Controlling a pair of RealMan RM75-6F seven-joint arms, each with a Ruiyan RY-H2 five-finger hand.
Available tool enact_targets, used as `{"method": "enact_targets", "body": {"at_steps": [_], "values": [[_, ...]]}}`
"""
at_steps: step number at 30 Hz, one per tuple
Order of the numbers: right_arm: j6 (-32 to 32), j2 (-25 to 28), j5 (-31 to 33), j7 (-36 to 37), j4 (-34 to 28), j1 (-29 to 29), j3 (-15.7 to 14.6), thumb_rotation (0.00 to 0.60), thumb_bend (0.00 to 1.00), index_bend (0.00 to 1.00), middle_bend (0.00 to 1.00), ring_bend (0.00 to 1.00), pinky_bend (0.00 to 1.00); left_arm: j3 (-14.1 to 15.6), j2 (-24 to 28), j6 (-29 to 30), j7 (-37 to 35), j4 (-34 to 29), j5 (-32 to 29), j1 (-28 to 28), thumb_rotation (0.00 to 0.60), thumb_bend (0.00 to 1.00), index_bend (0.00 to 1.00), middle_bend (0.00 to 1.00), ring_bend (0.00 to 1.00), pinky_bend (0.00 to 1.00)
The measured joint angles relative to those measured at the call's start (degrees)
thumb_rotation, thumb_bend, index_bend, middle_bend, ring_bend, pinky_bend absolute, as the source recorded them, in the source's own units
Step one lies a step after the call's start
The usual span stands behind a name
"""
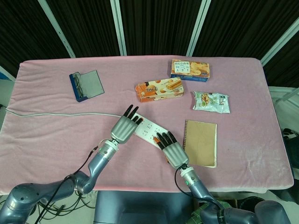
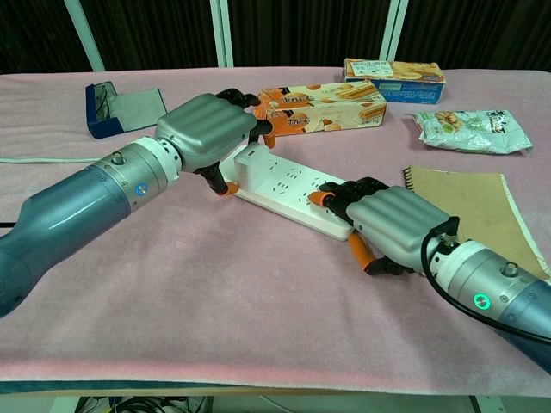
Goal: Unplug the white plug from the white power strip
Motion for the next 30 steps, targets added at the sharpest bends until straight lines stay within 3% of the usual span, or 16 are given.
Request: {"method": "enact_targets", "body": {"at_steps": [30], "values": [[0.1, 0.5, 0.5, -0.2, -0.8, -0.2, 0.2, 0.600, 0.75, 0.00, 0.00, 0.06, 0.05, 0.1, -0.2, -0.3, -0.2, -0.3, 0.0, 0.3, 0.600, 0.21, 0.26, 0.35, 0.00, 0.05]]}}
